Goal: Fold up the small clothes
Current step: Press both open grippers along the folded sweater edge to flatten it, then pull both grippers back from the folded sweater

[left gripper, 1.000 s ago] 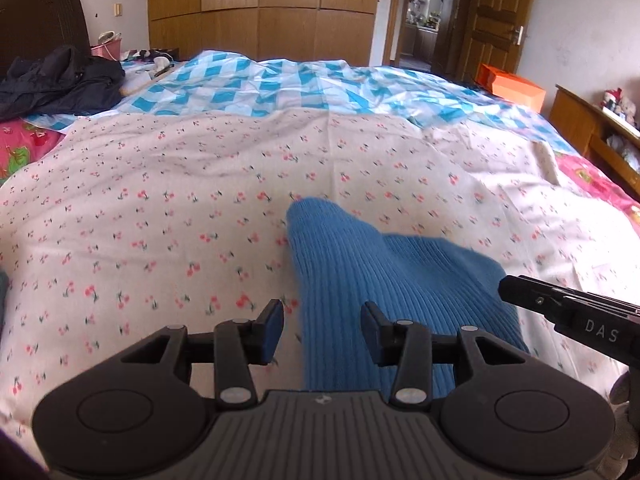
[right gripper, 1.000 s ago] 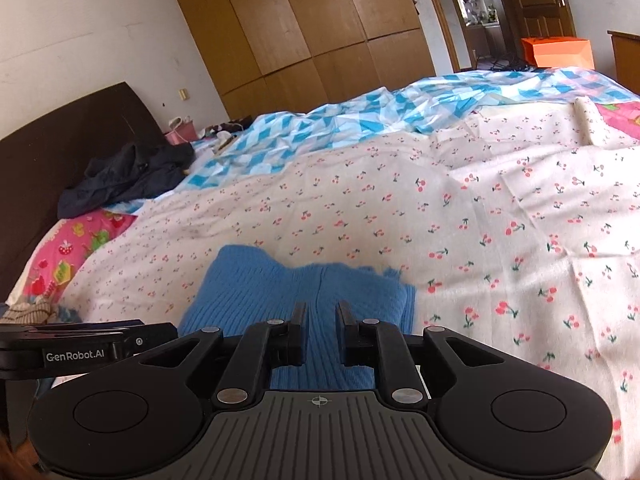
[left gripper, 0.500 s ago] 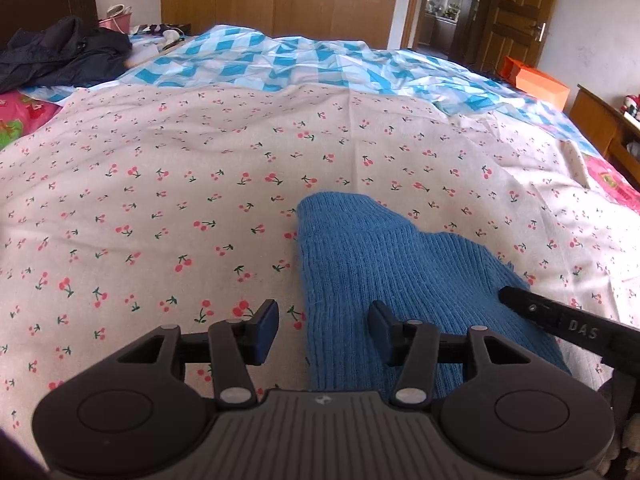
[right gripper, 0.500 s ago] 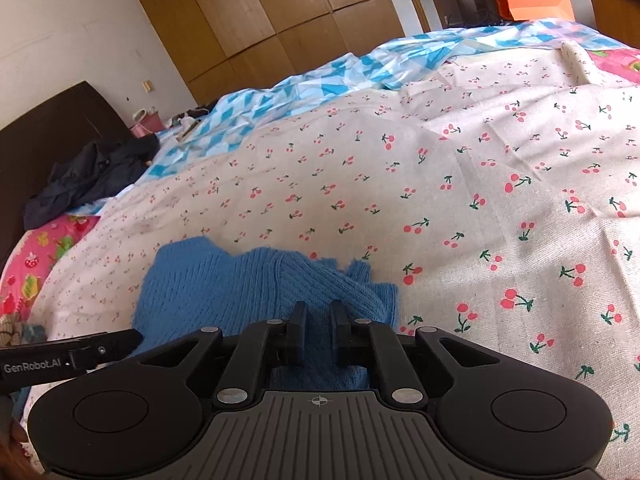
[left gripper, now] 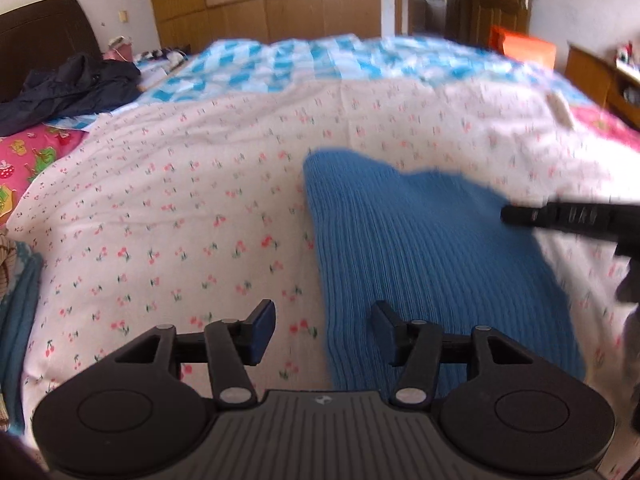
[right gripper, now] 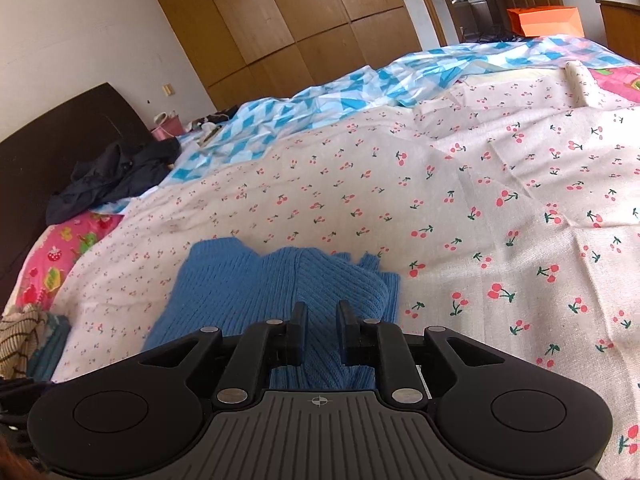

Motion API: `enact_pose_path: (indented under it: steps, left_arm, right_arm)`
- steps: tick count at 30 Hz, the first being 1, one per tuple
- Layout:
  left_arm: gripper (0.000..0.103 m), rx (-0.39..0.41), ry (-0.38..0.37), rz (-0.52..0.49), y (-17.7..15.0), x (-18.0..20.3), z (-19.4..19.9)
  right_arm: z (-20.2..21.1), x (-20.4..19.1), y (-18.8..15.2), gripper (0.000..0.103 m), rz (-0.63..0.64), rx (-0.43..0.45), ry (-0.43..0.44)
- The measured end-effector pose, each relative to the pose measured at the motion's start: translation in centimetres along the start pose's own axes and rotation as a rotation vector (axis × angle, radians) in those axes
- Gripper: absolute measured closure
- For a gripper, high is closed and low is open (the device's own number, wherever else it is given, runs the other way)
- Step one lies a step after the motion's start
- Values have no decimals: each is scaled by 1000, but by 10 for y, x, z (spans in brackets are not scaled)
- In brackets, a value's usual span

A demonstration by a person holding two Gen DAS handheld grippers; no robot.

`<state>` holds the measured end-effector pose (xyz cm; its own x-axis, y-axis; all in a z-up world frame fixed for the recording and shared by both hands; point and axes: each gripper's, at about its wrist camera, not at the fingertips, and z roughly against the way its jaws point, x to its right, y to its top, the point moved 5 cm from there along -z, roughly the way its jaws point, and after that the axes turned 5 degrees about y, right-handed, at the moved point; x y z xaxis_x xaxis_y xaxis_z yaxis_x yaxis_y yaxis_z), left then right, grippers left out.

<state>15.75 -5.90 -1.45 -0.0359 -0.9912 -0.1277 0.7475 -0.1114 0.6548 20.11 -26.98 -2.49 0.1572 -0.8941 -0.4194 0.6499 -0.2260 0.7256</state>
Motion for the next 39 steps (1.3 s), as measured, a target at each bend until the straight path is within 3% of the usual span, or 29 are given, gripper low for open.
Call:
enact_pose_path:
  steps: [4, 9, 14, 17, 22, 27, 39]
  left_arm:
    - [45, -10, -17, 49, 4, -6, 7]
    - [44, 27, -30, 32, -2, -6, 21]
    - [42, -74, -45, 19, -25, 1, 2]
    - [42, -42, -43, 6, -31, 5, 9]
    - [42, -11, -61, 9, -30, 4, 18]
    - [42, -53, -76, 21, -36, 3, 11]
    - [41, -48, -101, 30, -45, -3, 19]
  right_arm:
    - [16, -9, -2, 86, 19, 14, -26]
    - [32, -23, -21, 84, 86, -4, -86]
    - [30, -30, -41, 83, 135, -54, -141]
    - [35, -34, -44, 83, 160, -43, -171]
    - [42, -39, -55, 83, 187, -46, -194]
    - [42, -37, -60, 81, 184, -64, -209]
    - [55, -39, -75, 79, 187, -66, -238]
